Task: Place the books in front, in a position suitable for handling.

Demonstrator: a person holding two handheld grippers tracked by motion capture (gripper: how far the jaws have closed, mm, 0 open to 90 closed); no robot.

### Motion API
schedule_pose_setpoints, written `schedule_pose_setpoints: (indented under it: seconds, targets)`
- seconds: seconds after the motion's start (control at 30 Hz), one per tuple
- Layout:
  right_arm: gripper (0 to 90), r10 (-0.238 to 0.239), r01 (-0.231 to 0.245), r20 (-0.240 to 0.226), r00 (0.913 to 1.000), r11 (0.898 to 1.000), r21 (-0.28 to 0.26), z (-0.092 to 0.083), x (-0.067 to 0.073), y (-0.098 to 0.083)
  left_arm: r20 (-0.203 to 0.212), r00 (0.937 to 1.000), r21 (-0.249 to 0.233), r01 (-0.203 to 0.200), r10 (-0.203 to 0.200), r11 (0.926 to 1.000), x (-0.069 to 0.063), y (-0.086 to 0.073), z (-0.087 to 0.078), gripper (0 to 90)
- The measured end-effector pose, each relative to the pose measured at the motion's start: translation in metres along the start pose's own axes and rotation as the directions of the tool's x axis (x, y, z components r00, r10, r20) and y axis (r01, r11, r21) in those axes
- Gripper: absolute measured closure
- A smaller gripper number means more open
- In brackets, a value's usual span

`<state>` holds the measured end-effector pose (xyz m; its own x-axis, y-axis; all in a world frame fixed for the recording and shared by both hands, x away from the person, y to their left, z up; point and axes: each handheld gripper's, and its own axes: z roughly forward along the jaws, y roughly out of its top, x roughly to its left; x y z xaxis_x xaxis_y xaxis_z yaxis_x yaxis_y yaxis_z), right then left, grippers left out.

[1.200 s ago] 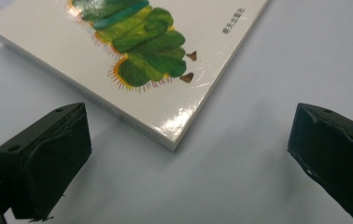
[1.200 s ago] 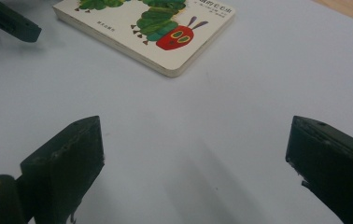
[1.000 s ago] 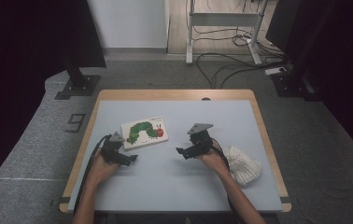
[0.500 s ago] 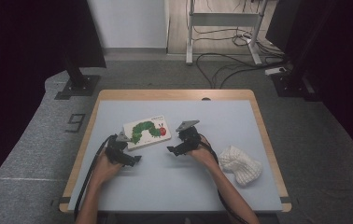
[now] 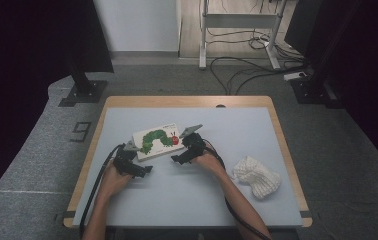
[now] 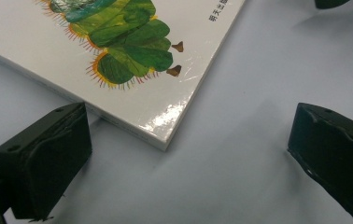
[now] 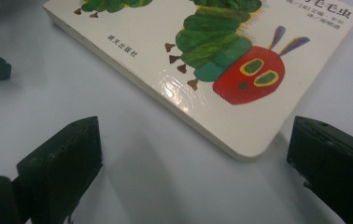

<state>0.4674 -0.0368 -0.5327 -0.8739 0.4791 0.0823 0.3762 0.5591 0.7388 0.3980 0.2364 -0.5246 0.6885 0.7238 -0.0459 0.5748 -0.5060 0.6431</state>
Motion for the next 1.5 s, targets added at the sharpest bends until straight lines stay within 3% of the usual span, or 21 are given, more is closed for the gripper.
schedule_pose_setpoints:
  seconds: [0.37,0.67,0.83,0.97,1.1,1.27,1.5]
  targets:
    - [3.9,-0.018,0.018,0.002,0.9998,1.000,0.000,0.000,0.004,0.000,-0.025,0.9994,0.010,-0.022,0.022,0.9997,-0.005,0.000,0.001,0.0]
    - [4.5,-0.025,0.025,0.006,0.9997,1.000,0.000,-0.007,0.010,-0.008,0.007,0.9983,0.053,-0.059,0.059,0.9969,-0.016,-0.001,-0.003,0.0]
    - [4.8,-0.028,0.029,-0.010,0.9995,1.000,0.003,-0.015,0.015,-0.014,0.014,0.9983,0.013,-0.056,0.056,0.9983,-0.021,-0.007,-0.004,0.0]
    - [4.8,-0.034,0.035,-0.012,0.9993,0.999,0.011,-0.021,0.021,-0.019,0.016,0.9976,0.039,-0.067,0.067,0.9970,-0.028,-0.007,-0.006,0.0]
    - [4.8,-0.030,0.031,-0.012,0.9995,0.999,0.011,-0.026,0.025,-0.024,0.049,0.9967,0.059,-0.068,0.065,0.9960,-0.035,-0.007,-0.009,0.0]
    - [4.8,-0.024,0.024,-0.016,0.9996,1.000,0.001,-0.033,0.028,-0.032,0.076,0.9950,0.028,-0.066,0.064,0.9974,-0.045,-0.014,-0.012,0.0]
    - [4.6,-0.018,0.018,-0.015,0.9997,1.000,0.005,-0.040,0.035,-0.039,0.084,0.9932,0.039,-0.084,0.081,0.9957,-0.059,-0.017,-0.015,0.0]
